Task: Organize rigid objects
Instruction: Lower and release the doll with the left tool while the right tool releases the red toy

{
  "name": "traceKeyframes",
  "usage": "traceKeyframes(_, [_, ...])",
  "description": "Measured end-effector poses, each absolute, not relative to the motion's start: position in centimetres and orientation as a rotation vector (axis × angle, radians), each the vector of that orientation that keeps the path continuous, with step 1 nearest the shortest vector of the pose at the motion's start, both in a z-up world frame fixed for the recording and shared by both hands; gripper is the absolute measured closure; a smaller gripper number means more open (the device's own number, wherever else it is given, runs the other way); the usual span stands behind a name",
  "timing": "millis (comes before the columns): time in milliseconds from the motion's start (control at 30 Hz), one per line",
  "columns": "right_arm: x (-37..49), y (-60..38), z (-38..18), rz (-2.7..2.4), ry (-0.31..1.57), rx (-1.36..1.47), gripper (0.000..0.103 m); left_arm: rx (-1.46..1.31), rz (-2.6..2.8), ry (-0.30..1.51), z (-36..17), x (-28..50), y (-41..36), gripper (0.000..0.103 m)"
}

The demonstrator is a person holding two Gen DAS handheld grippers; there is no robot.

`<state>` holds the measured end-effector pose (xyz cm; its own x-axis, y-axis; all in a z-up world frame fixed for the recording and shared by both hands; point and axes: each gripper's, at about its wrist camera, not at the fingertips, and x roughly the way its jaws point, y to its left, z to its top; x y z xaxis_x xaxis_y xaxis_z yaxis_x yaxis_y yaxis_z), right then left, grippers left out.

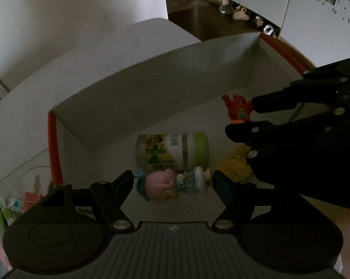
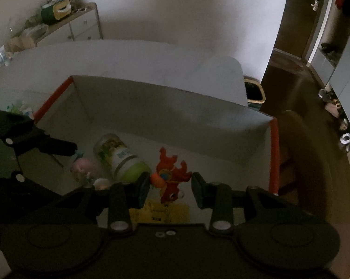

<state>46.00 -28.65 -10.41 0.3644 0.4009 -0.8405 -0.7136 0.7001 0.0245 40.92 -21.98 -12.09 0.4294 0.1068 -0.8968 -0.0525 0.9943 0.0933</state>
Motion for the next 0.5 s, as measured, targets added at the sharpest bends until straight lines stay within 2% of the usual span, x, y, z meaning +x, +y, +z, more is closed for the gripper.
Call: traceKeyframes(500, [47.3,-27.5,-12.5,0.725,1.057,-0.411,0.065,0.036,0.096,1.289,-14.8,43.3,-22.1,0.028])
